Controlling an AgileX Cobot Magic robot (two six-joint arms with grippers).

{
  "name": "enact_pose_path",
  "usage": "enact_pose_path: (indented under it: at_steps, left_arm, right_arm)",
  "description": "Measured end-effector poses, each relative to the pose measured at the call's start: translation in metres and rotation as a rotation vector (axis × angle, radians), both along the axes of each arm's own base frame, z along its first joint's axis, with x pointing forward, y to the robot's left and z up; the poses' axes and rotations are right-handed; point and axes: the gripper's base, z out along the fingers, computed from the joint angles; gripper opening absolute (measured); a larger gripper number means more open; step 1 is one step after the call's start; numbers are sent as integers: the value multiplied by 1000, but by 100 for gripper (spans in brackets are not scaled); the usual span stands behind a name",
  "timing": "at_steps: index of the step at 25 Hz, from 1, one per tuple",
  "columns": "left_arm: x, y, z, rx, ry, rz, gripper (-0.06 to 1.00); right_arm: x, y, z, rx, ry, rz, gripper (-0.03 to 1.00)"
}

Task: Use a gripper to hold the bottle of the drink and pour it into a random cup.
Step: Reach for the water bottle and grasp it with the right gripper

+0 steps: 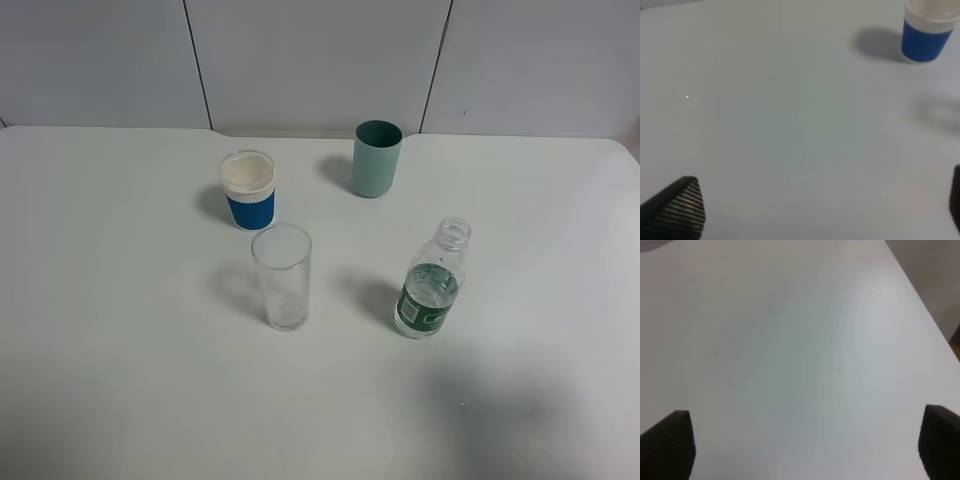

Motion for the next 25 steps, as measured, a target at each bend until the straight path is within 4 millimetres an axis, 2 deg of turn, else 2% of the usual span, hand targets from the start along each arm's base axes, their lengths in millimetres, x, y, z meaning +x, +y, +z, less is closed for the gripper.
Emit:
enact_pose_path:
  at_steps: [25]
  left_arm:
    - [0,0,0,0,0,0,99]
  right_arm:
    - [0,0,0,0,0,0,88]
